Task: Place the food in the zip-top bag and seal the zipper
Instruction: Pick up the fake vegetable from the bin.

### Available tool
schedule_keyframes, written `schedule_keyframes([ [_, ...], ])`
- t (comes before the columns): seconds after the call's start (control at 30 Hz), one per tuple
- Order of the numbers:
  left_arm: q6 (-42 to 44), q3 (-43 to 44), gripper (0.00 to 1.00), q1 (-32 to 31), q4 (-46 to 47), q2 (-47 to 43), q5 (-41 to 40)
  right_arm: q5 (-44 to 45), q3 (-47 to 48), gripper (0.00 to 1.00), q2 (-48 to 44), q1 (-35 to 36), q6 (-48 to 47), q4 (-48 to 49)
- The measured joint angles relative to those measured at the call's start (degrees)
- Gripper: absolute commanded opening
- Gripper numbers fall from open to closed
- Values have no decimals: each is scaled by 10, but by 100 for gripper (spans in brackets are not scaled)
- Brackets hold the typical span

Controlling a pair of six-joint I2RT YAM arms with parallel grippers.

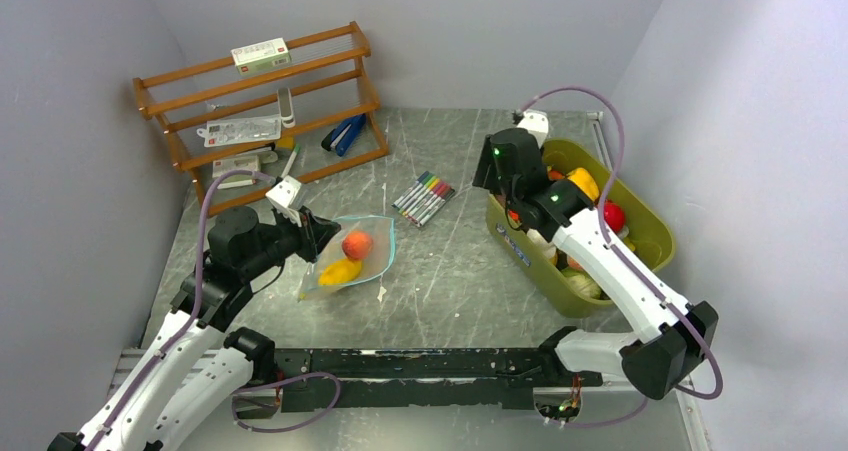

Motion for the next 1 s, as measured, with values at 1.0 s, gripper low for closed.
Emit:
schedule_keyframes([
  [1.0, 0, 0, 7, 0, 0, -1, 5, -23, -103, 50, 46, -169, -159, 82],
])
